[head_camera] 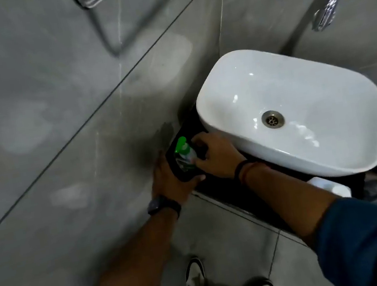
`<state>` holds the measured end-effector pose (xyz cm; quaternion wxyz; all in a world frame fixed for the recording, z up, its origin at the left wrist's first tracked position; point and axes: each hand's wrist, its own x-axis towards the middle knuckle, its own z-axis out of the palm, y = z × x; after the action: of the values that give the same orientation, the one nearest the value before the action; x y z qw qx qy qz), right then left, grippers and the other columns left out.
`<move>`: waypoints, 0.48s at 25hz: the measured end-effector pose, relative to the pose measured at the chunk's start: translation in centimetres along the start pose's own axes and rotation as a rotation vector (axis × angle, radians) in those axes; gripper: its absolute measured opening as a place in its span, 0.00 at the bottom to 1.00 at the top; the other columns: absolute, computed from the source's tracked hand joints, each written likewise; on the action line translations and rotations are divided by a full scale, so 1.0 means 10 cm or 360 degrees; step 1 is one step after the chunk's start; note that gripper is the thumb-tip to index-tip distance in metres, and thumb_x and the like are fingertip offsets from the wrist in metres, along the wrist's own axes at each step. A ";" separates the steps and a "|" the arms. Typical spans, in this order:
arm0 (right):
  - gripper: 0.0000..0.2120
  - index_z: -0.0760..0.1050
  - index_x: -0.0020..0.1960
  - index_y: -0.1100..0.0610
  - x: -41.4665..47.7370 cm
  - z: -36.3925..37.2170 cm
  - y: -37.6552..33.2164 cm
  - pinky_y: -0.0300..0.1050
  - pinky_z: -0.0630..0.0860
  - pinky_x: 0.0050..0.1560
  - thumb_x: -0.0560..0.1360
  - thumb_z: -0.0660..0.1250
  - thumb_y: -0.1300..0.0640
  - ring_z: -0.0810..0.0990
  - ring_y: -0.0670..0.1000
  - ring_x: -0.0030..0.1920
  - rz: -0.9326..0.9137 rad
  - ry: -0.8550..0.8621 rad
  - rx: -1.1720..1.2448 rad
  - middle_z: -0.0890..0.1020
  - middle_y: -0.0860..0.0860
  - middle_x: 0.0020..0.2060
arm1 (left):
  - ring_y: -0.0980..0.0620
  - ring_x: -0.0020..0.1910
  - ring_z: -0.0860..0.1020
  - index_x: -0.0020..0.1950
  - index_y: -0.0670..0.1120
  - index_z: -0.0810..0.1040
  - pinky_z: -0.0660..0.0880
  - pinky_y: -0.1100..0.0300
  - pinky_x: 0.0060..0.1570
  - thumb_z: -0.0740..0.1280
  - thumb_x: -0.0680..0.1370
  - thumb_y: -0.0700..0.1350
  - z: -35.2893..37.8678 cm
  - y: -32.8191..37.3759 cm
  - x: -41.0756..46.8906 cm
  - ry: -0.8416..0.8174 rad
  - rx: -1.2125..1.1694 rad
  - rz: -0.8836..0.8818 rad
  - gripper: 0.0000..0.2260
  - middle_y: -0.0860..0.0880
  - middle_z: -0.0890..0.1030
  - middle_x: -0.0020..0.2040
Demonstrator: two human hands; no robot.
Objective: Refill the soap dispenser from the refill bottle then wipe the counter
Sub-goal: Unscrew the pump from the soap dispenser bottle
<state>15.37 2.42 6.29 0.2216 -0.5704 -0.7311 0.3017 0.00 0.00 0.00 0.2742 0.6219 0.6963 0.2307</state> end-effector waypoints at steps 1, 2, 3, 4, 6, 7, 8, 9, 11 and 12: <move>0.23 0.73 0.59 0.55 0.04 0.12 0.00 0.47 0.73 0.48 0.68 0.73 0.48 0.76 0.54 0.48 0.0039 0.0000 0.0013 0.77 0.55 0.50 | 0.48 0.67 0.67 0.72 0.47 0.58 0.66 0.50 0.66 0.70 0.58 0.68 0.07 -0.02 0.03 -0.0051 -0.0137 0.0026 0.49 0.46 0.69 0.69; 0.24 0.73 0.58 0.54 0.08 0.22 0.00 0.45 0.72 0.47 0.67 0.73 0.44 0.75 0.51 0.47 0.0096 0.0045 0.0027 0.76 0.53 0.49 | 0.48 0.67 0.69 0.72 0.47 0.59 0.66 0.50 0.66 0.71 0.61 0.64 0.15 -0.04 0.07 -0.0085 -0.0282 0.0012 0.45 0.46 0.69 0.69; 0.23 0.74 0.57 0.53 0.10 0.32 0.00 0.44 0.71 0.45 0.67 0.73 0.43 0.74 0.50 0.45 0.0131 0.0105 0.0030 0.75 0.51 0.47 | 0.48 0.66 0.69 0.72 0.47 0.59 0.67 0.50 0.65 0.73 0.64 0.58 0.22 -0.05 0.09 -0.0071 -0.0356 -0.0049 0.42 0.46 0.69 0.69; 0.21 0.75 0.55 0.53 0.11 0.41 -0.02 0.43 0.71 0.44 0.68 0.73 0.43 0.74 0.50 0.44 0.0179 0.0172 0.0028 0.74 0.51 0.45 | 0.46 0.66 0.69 0.71 0.46 0.59 0.67 0.50 0.64 0.75 0.65 0.51 0.28 -0.05 0.10 0.0005 -0.0370 -0.0141 0.39 0.45 0.69 0.69; 0.15 0.76 0.49 0.54 0.15 0.49 -0.03 0.43 0.70 0.40 0.70 0.72 0.45 0.74 0.50 0.40 0.0191 0.0328 0.0044 0.73 0.50 0.42 | 0.45 0.65 0.70 0.70 0.43 0.62 0.67 0.52 0.63 0.73 0.68 0.43 0.36 -0.06 0.17 0.0145 -0.0319 -0.0186 0.33 0.43 0.70 0.67; 0.12 0.75 0.45 0.53 0.15 0.50 -0.03 0.42 0.68 0.38 0.71 0.72 0.46 0.73 0.49 0.38 0.0175 0.0384 0.0058 0.72 0.49 0.40 | 0.45 0.64 0.70 0.69 0.42 0.64 0.66 0.56 0.63 0.72 0.71 0.43 0.35 -0.03 0.20 0.0157 -0.0309 -0.0116 0.29 0.42 0.71 0.66; 0.11 0.73 0.41 0.52 0.15 0.48 -0.05 0.40 0.66 0.36 0.71 0.72 0.47 0.72 0.47 0.36 0.0156 0.0425 0.0068 0.71 0.48 0.38 | 0.45 0.63 0.71 0.67 0.41 0.66 0.65 0.60 0.61 0.69 0.73 0.44 0.34 -0.01 0.24 0.0153 -0.0308 -0.0036 0.25 0.42 0.72 0.64; 0.12 0.70 0.38 0.51 0.13 0.45 -0.08 0.37 0.64 0.35 0.70 0.72 0.48 0.70 0.45 0.35 0.0137 0.0470 0.0088 0.69 0.47 0.37 | 0.45 0.62 0.71 0.65 0.40 0.68 0.64 0.63 0.58 0.67 0.74 0.45 0.31 0.03 0.27 0.0152 -0.0299 0.0050 0.22 0.42 0.73 0.62; 0.13 0.69 0.37 0.48 0.12 0.33 -0.15 0.33 0.60 0.34 0.69 0.74 0.49 0.67 0.42 0.35 0.0096 0.0578 0.0110 0.68 0.44 0.35 | 0.46 0.59 0.72 0.62 0.41 0.71 0.62 0.64 0.55 0.64 0.75 0.48 0.22 0.13 0.33 0.0217 -0.0176 0.0164 0.19 0.43 0.76 0.59; 0.13 0.69 0.37 0.48 0.12 0.25 -0.20 0.33 0.60 0.35 0.68 0.74 0.50 0.67 0.43 0.35 0.0074 0.0632 0.0100 0.67 0.43 0.35 | 0.47 0.58 0.73 0.61 0.42 0.72 0.62 0.65 0.55 0.63 0.75 0.50 0.16 0.20 0.36 0.0226 -0.0090 0.0216 0.18 0.44 0.77 0.58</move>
<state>12.01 2.73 5.80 0.3721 -0.6283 -0.6499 0.2109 2.31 3.75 -0.20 0.2255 0.6418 0.6633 0.3118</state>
